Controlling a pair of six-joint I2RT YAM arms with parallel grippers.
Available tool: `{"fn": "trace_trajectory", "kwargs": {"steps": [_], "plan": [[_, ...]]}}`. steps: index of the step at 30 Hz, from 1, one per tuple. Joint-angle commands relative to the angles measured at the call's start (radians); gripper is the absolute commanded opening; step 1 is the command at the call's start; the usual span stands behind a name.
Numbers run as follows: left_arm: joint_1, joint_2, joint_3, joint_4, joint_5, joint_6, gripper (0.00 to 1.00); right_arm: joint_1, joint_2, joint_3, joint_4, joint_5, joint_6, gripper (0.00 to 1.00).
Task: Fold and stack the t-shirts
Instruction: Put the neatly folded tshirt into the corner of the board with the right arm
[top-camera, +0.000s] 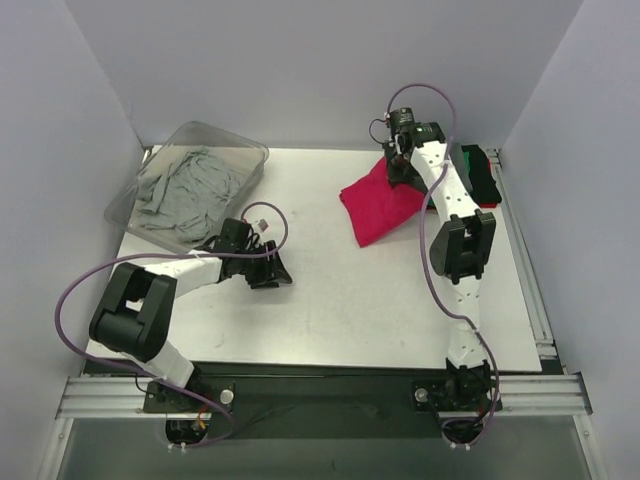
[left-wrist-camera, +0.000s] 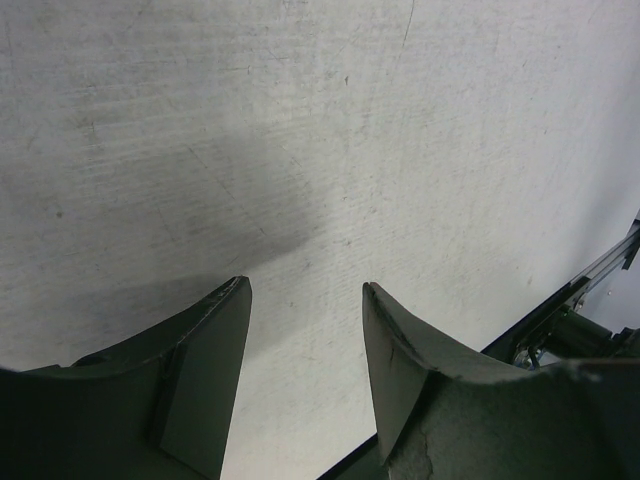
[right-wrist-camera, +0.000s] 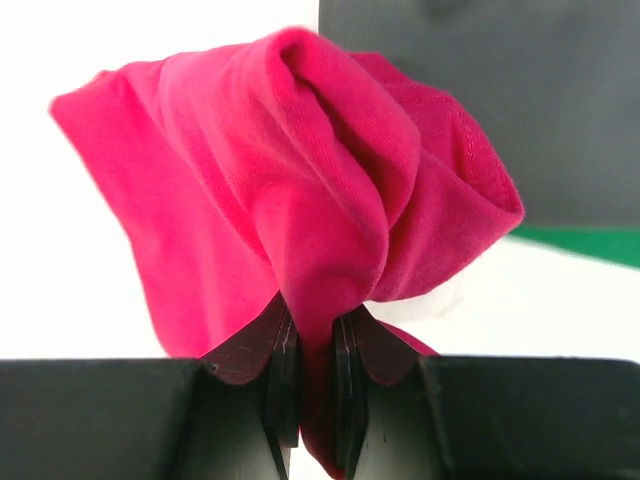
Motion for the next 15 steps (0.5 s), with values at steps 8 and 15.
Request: {"fn": "trace_trajectory", "kwargs": {"steps": [8,15], "plan": [[0.002,-0.066,-0.035,0.057,0.005,0.0,0.59,-0.061,-0.005,0.159,0.076,-0.002,-0.013,0.0],[0.0,-0.091,-0.052,0.059,0.003,0.004,0.59,-0.13,-0.017,0.197,0.151,-0.068,0.038,0.0]]}}
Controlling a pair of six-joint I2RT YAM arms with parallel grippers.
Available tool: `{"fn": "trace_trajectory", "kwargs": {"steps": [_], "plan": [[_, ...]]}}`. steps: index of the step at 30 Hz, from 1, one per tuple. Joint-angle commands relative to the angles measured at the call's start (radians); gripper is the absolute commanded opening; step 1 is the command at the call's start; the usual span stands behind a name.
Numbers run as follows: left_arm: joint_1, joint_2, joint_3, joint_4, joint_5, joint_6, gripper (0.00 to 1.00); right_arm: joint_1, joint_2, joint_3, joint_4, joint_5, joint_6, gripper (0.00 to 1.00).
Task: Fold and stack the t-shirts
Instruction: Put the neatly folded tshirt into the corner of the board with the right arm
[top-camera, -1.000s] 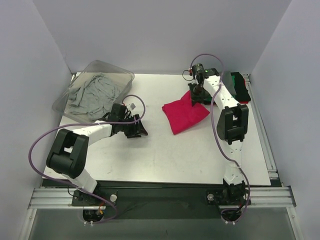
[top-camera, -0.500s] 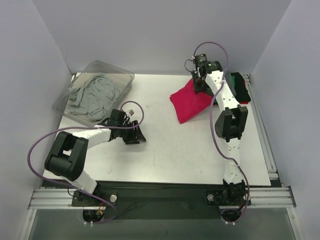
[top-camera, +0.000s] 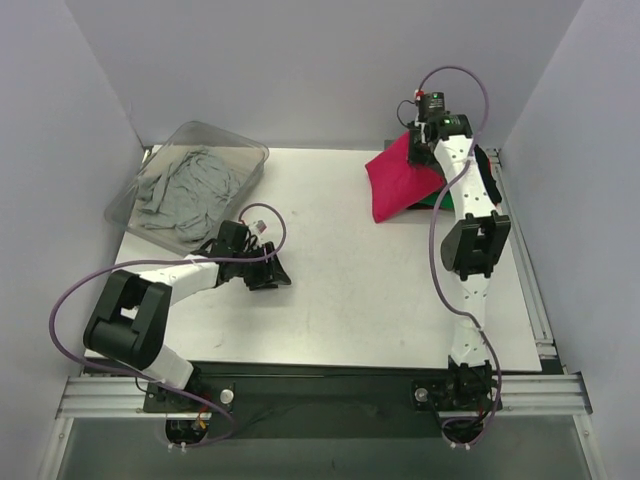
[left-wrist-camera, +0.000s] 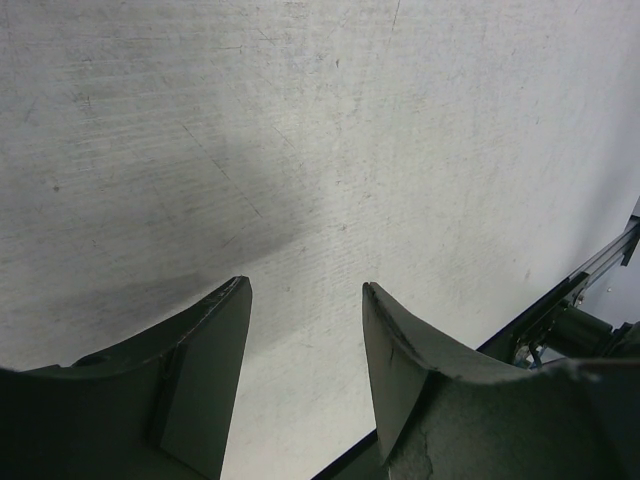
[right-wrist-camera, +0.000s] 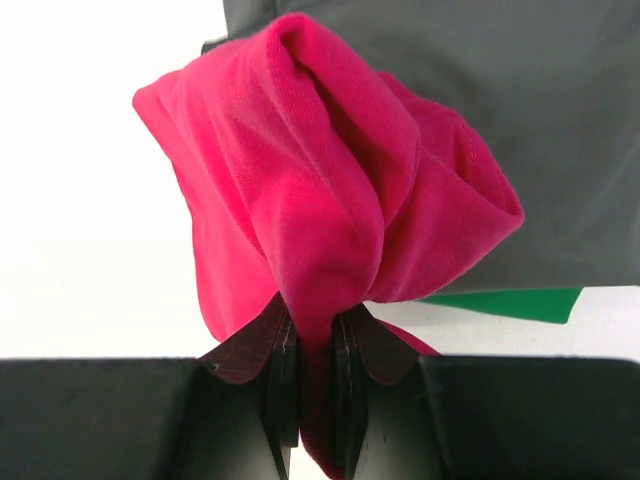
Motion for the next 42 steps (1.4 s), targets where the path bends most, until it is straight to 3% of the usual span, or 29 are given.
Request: {"fn": "trace_trajectory", "kwargs": {"steps": [1,23,30,42], "plan": [[0.0,-0.04,-0.004,0.039,0.003,0.008,0.59,-0.037,-0.036,0.072,0.077,-0.057,0.033,0.0],[-0.029,-0.087,-0.071,0.036,-0.009,-0.005,0.59,-0.139,-0.059,0.08,0.189,-0.17,0.15,0.0],[-0.037,-0.11,-0.071,0.013,-0.021,-0.003,0.59,-0.133,-0.079,0.041,0.221,-0.048,0.116,0.0],[-0.038,-0.167,-0.074,-0.021,-0.034,-0.003,0.59,-0.083,-0.079,0.029,0.282,0.296,0.038,0.0]]}}
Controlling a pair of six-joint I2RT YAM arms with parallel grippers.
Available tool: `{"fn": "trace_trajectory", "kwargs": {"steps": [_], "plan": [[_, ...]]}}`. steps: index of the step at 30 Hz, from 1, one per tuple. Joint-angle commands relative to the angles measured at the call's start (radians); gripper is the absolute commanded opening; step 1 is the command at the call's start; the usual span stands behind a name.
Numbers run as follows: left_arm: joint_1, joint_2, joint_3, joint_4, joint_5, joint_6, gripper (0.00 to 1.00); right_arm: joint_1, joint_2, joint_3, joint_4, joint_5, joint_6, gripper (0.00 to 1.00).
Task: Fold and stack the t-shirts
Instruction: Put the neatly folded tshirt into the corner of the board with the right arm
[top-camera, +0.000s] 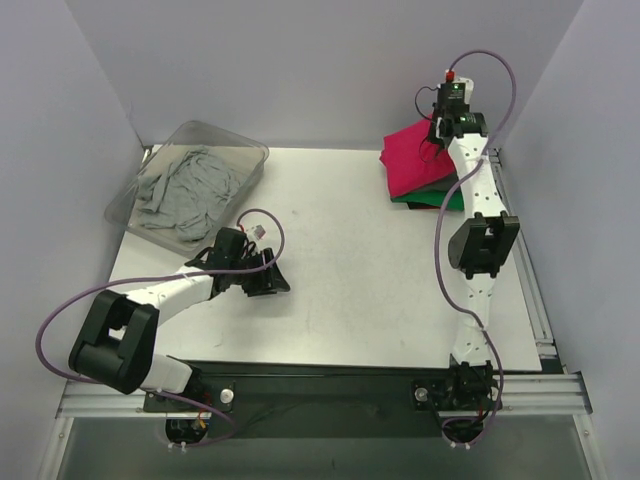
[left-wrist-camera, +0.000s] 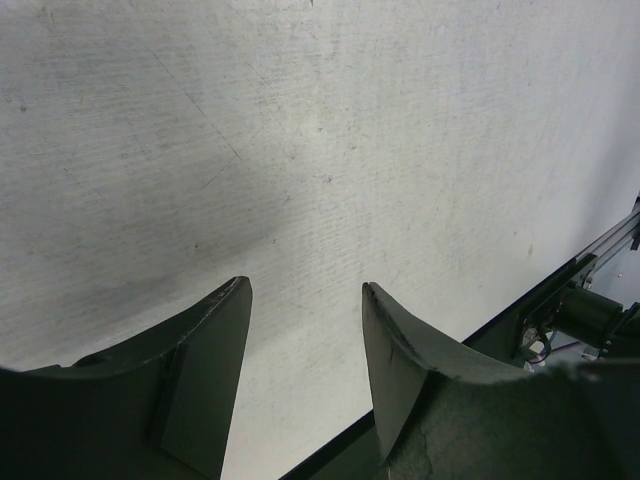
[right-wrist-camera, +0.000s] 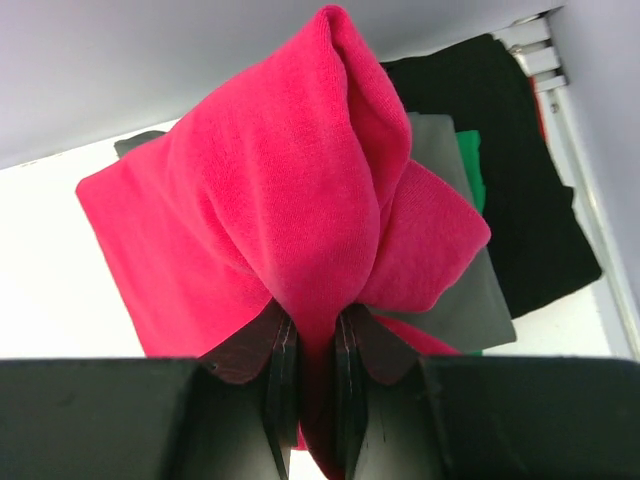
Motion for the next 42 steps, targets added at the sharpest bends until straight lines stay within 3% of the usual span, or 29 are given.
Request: {"fn": "trace_trajectory", "kwargs": {"steps": [1,6,7,8,11,14,22,27,38,42], "plan": [[-0.005,-0.034,0.005,-0.009,-0.006,0.0,0.59,0.007,-0.076,-0.001,0.079,0.175,-0.038,0.0],[-0.007,-0.036,0.01,-0.017,-0.006,0.0,0.59,0.022,-0.073,-0.015,0.094,0.343,-0.067,0.12],[-0.007,-0.039,0.01,-0.02,-0.009,0.0,0.59,0.025,-0.071,-0.018,0.099,0.369,-0.069,0.2],[-0.007,-0.039,0.013,-0.023,-0.009,0.0,0.59,0.03,-0.07,-0.02,0.104,0.397,-0.07,0.4],[-0.008,-0.045,0.016,-0.032,-0.014,0.003,0.59,0.041,-0.079,-0.042,0.116,0.478,-0.067,0.77],[-0.013,-0.057,0.016,-0.033,-0.02,0.003,0.6,0.059,-0.11,-0.111,0.163,0.492,-0.087,0.99],[-0.034,-0.131,0.053,-0.049,-0.086,0.02,0.6,0.163,-0.292,-0.38,0.294,0.494,-0.126,1.0],[-0.042,-0.215,0.082,-0.073,-0.179,0.046,0.61,0.222,-0.436,-0.573,0.315,0.402,-0.074,1.0],[-0.043,-0.372,0.091,-0.107,-0.403,0.085,0.61,0.39,-0.915,-1.205,0.438,0.385,-0.051,0.99],[-0.043,-0.404,0.088,-0.118,-0.49,0.086,0.62,0.481,-1.05,-1.424,0.495,0.464,-0.043,0.97]]}}
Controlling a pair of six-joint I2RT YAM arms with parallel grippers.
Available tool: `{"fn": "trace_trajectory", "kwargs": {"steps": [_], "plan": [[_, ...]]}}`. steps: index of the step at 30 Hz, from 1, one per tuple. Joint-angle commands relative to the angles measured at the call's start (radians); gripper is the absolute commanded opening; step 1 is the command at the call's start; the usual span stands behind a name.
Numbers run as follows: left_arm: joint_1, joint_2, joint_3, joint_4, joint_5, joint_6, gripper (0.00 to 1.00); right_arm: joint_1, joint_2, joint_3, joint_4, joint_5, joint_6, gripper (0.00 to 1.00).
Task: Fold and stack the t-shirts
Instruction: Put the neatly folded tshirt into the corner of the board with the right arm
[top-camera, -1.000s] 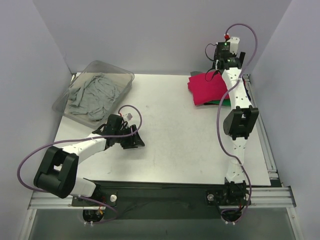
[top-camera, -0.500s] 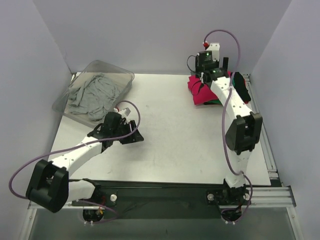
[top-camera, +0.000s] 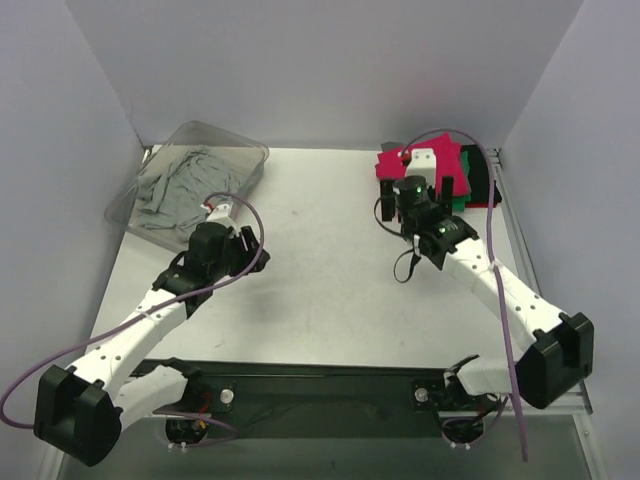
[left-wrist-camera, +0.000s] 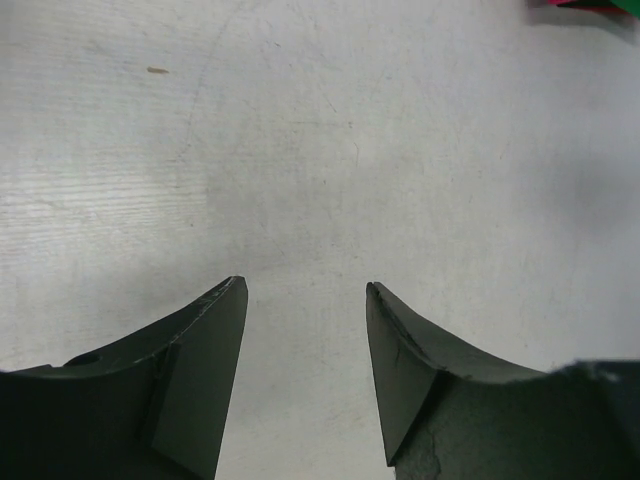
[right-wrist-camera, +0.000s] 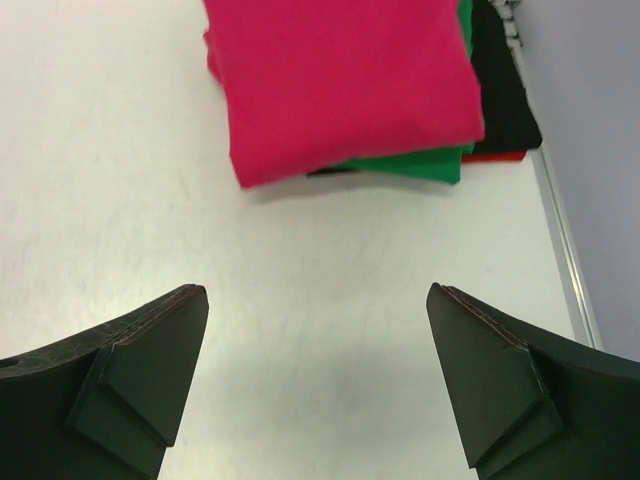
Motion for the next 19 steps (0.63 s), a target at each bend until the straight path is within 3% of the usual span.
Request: {"fn": "trace_trajectory", "kwargs": {"steps": [1,6,11,15,19], "plan": [[-0.003,-0.042,0.032,-0.014,-0.121,0.019,0.62,0.073,-0.116,-0.17,0.056,0.097,0.029,0.97],[0.0,-0.105,0.021,-0.013,-0.213,0.052,0.65,0.18,-0.234,-0.345,0.013,0.189,0.153,0.96],[0.002,-0.134,0.018,0.006,-0.27,0.093,0.68,0.193,-0.37,-0.479,-0.077,0.195,0.331,0.97],[0.002,-0.142,0.024,0.03,-0.276,0.113,0.68,0.193,-0.44,-0.534,-0.106,0.218,0.351,0.97],[0.003,-0.142,0.027,0.038,-0.299,0.119,0.79,0.165,-0.452,-0.54,-0.116,0.232,0.34,0.99]]}}
